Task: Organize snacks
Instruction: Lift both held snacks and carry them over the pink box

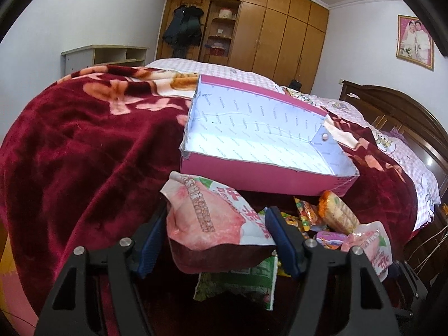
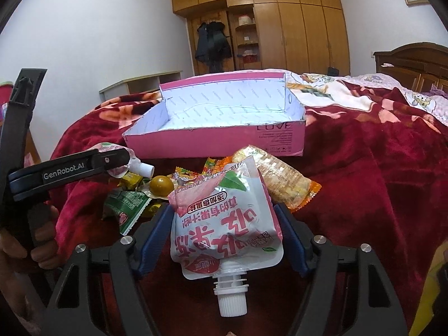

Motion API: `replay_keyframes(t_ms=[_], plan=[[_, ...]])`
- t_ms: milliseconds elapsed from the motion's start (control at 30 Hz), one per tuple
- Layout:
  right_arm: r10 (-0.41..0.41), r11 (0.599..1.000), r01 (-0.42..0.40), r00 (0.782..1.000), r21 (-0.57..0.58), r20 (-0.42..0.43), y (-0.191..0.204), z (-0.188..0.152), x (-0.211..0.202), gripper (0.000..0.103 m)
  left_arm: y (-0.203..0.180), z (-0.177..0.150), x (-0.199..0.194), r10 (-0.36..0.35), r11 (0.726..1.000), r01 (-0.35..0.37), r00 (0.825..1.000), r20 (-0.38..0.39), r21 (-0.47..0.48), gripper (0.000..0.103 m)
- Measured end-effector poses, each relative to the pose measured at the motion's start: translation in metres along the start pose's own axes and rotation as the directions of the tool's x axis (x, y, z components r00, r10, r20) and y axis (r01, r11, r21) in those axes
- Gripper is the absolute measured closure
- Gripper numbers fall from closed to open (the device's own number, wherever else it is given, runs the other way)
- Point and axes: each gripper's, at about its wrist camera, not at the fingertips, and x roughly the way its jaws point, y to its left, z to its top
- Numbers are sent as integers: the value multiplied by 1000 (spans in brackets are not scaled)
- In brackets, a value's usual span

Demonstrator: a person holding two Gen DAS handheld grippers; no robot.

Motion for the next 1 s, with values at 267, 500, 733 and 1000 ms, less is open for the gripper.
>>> replay_keyframes(t_ms=[267, 500, 733, 1000], plan=[[7, 1000, -7, 1000, -8, 24, 3, 4, -11, 28, -3, 7, -20, -21, 1000, 20, 999, 49, 5, 30], [33, 999, -32, 999, -7, 29, 4, 14, -17, 28, -12, 19, -32, -35, 999, 32, 995, 92, 37, 30], [68, 998, -69, 997, 7, 30, -3, 33, -15, 28, -25, 37, -24, -47, 996, 37, 992, 114, 83, 30], [89, 994, -89, 996, 61, 3, -15, 66, -3, 28, -33, 58, -11, -48, 994, 37, 994, 102, 100, 41]])
